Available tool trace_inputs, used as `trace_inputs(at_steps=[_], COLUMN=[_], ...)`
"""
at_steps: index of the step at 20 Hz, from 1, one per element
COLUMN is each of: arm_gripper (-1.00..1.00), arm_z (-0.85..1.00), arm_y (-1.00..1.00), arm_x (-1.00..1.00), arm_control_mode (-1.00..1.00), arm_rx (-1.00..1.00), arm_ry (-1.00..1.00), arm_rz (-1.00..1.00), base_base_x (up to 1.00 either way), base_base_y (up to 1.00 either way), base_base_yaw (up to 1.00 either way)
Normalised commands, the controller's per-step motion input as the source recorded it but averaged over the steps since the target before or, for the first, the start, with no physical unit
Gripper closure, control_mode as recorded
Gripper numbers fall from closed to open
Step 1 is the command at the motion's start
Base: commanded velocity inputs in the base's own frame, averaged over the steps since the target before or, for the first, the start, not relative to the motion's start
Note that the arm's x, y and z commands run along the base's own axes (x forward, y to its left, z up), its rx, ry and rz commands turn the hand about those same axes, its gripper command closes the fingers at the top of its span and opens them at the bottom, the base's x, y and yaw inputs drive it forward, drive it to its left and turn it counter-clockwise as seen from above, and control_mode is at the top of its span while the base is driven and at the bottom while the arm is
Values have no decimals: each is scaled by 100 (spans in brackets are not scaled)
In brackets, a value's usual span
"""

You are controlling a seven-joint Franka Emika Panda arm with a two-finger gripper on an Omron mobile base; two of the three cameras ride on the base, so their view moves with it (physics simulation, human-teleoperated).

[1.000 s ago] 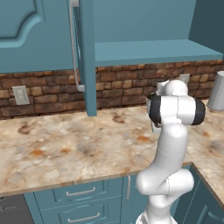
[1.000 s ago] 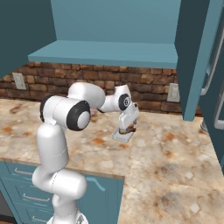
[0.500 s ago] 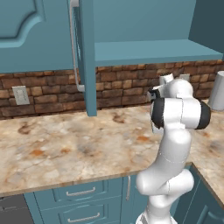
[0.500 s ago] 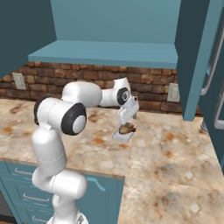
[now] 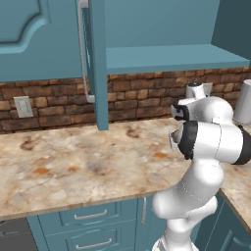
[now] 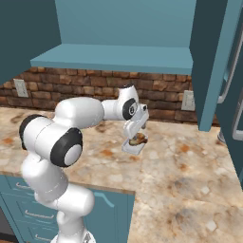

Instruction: Retrieve the tupperware from the cabinet, then place the raw meat into the tupperware to avoid contamination.

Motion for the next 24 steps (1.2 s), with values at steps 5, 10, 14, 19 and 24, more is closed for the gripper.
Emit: trace_inputs(at_steps=[5, 10, 14, 19, 24], arm_gripper=[-100, -100, -100, -100, -100], arm_z=[22, 28, 47, 54, 55], arm_y=[26, 27, 22, 21, 21], arm_x=[-62, -56, -44, -39, -43], arm_control_mode=[-100, -100, -100, -100, -100], arm_rx=[-3, -3, -1, 0, 0], arm_ry=[-15, -12, -10, -11, -11], arm_rz=[3, 4, 3, 3, 3], base_base_x=[0, 0, 0, 0, 0], base_base_y=[0, 0, 0, 0, 0], base_base_yaw=[0, 0, 0, 0, 0])
